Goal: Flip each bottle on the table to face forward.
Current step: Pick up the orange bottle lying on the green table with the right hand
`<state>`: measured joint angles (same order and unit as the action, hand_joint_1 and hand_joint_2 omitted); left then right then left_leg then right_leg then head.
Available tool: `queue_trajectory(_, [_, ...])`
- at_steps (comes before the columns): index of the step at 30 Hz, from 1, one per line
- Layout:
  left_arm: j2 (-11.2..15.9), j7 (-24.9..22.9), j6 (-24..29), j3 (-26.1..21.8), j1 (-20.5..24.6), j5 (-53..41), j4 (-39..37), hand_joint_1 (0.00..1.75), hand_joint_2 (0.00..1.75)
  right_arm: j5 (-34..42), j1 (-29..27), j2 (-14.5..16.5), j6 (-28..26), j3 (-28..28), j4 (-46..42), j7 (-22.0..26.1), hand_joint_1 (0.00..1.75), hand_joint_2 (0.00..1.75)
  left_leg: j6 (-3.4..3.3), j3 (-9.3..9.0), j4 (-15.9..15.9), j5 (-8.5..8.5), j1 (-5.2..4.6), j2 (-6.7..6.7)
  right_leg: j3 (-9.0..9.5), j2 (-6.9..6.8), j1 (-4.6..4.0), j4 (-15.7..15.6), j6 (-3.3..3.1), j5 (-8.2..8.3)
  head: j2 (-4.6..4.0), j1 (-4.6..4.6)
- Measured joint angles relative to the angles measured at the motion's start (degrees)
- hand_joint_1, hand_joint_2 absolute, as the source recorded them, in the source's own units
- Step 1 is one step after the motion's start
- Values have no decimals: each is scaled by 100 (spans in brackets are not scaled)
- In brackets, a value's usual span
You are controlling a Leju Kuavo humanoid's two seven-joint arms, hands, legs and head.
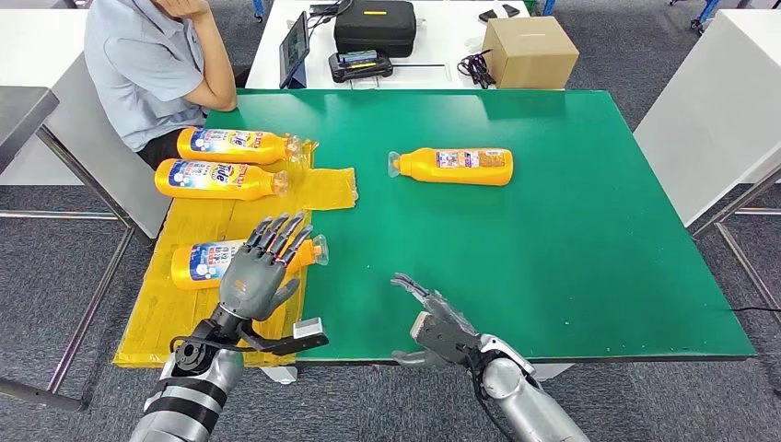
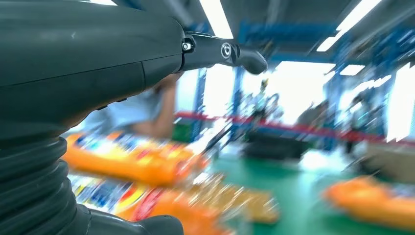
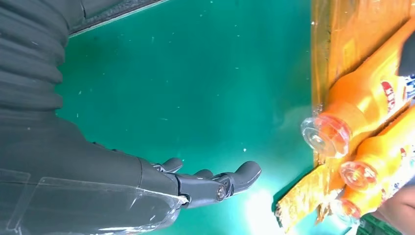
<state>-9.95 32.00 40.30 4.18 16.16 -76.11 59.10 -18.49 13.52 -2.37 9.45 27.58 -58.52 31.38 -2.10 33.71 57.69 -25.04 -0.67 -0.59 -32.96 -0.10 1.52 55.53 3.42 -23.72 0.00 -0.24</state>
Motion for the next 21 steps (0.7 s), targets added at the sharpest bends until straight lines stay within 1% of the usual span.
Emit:
queue_trajectory(3, [-343,575,1,-123,-392,814,797,0,175,194,-115,51,-500,-104,-139,162,0,175,0,2,0,-1,0,0,-2,0,0,-1,0,0,0,1])
queue_trajectory(5, [-429,671,1,-124,-495,1167,999,0,175,245,-165,79,-692,-160,-203,204,0,175,-1,2,0,-1,0,0,-3,0,0,-1,0,0,0,2])
queue_trajectory(7, [-441,673,1,-122,-509,1191,1012,0,175,250,-171,82,-740,-177,-221,211,0,175,-1,3,0,-1,0,0,-3,0,0,-1,0,0,0,3])
queue_trajectory(8, [-514,676,1,-75,-613,1590,1159,0,175,191,-221,128,-1039,-284,-351,202,0,175,0,3,0,-1,0,0,-4,0,0,-1,0,0,0,2])
queue_trajectory(11, [-870,689,-2,432,-1109,3662,1856,0,175,-491,-416,294,-2613,-900,-1243,56,0,175,0,3,-1,-3,0,4,-7,1,-1,-2,-1,0,0,-1])
queue_trajectory(12, [-921,691,-4,602,-1181,4060,1942,0,175,-764,-434,304,-2917,-1034,-1442,-4,0,175,0,2,-1,-2,0,5,-7,1,-1,-2,-1,1,0,0])
queue_trajectory(14, [-926,691,-9,796,-1187,4528,1894,0,175,-1127,-433,294,-3140,-1144,-1511,-75,0,175,-1,0,-1,-1,0,4,-5,0,-1,-2,-1,1,0,-3])
queue_trajectory(16, [-916,691,-14,1000,-1170,5134,1780,0,175,-1267,-419,277,-3248,-1247,-1527,-88,0,175,-2,-1,0,0,0,1,-3,-1,-1,-2,-1,2,0,-3])
queue_trajectory(18, [-882,691,-26,1213,-1148,5803,1654,0,175,-1109,-412,271,-3191,-1351,-1527,-20,0,175,-2,0,0,0,0,1,-2,0,-1,-1,0,2,0,-3])
queue_trajectory(20, [-840,688,-111,1408,-1126,6398,1545,0,175,-746,-416,289,-3044,-1471,-1529,77,0,175,-2,0,0,0,0,1,-2,0,-1,-1,0,2,0,-2])
queue_trajectory(21, [-824,676,-202,1480,-1120,6645,1501,0,175,-583,-420,311,-3001,-1533,-1534,112,0,131,-2,1,0,0,0,1,-3,0,-1,-1,1,2,0,-2])
